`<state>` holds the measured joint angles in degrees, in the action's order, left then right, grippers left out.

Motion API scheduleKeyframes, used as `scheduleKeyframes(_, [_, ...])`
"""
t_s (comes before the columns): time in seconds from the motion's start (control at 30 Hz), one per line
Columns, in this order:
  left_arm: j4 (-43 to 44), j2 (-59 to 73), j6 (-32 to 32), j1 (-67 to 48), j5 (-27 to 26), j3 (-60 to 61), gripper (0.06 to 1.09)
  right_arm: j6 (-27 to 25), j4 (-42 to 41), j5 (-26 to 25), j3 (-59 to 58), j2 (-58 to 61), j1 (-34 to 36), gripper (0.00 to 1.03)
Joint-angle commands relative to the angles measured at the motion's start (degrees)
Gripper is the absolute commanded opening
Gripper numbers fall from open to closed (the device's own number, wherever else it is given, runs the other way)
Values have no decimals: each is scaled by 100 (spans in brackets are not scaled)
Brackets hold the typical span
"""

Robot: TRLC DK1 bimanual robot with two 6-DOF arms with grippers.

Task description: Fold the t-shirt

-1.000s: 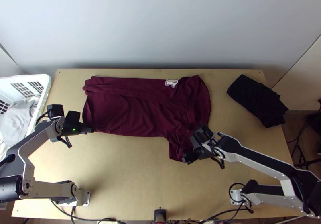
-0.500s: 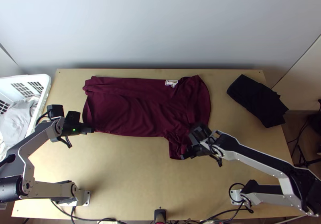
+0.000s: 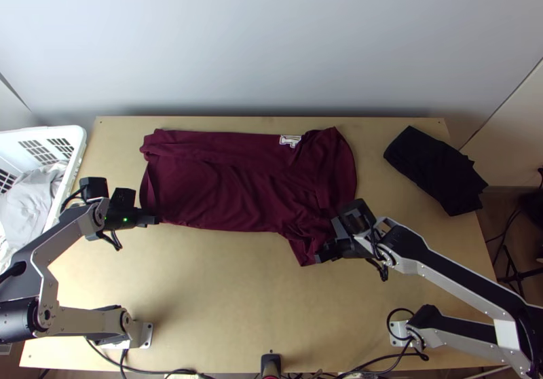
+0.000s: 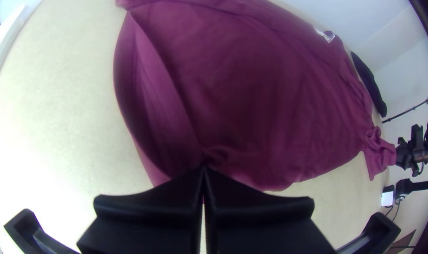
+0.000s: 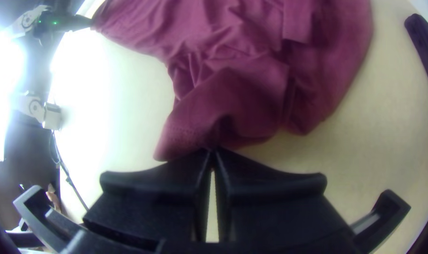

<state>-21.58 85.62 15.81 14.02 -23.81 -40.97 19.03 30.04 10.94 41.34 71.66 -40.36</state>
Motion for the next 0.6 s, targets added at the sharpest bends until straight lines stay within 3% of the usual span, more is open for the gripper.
scheduleKeyframes(0.0, [-118, -11, -158, 48, -18, -95, 10, -31, 2, -4, -30, -29, 19, 3])
scheduleKeyframes(0.17, [-408, -160, -544, 285, -299, -403, 10, -48, 28, -4, 67, -178, 169, 3])
scheduleKeyframes(0.33, [-900, -529, -975, 663, -748, -1168, 10, -136, 221, 22, 744, -504, 942, 3])
scheduleKeyframes(0.57, [-1023, -863, -2003, 663, -1011, -2108, 10, -180, 362, 84, 1737, -293, 1302, 3])
